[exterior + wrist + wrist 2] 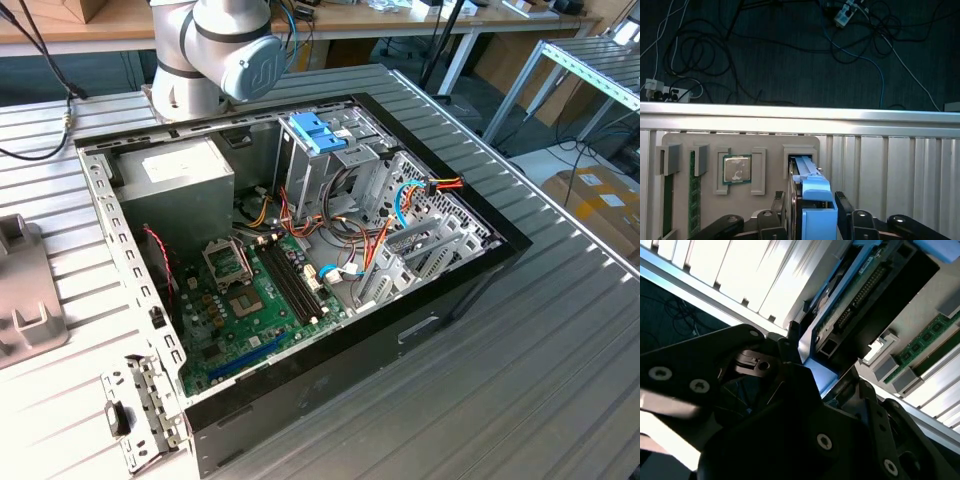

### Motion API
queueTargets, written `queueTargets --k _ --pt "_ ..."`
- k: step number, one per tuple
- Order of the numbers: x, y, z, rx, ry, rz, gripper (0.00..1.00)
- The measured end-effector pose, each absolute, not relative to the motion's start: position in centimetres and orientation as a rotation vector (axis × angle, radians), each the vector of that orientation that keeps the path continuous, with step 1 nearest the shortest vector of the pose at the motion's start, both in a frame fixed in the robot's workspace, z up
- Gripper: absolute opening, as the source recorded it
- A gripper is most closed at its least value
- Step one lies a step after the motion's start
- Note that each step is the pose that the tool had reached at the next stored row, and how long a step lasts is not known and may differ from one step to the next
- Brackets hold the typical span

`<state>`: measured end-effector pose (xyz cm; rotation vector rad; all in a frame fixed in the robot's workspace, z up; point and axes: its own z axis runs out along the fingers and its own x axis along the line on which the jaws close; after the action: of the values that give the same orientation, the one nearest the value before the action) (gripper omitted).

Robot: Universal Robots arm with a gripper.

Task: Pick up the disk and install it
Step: 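Pick up the disk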

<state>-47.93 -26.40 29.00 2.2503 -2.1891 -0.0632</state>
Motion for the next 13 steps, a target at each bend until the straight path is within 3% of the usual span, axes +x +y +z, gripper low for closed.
queueTargets --k 1,2,13 --pt "-47.93 -26.40 29.00 2.250 -2.189 -0.063 0.41" --pt "-47.93 -26.40 29.00 2.250 -2.189 -0.063 0.37" --pt "-47.93 -26.40 28.91 2.250 -2.189 -0.063 0.37"
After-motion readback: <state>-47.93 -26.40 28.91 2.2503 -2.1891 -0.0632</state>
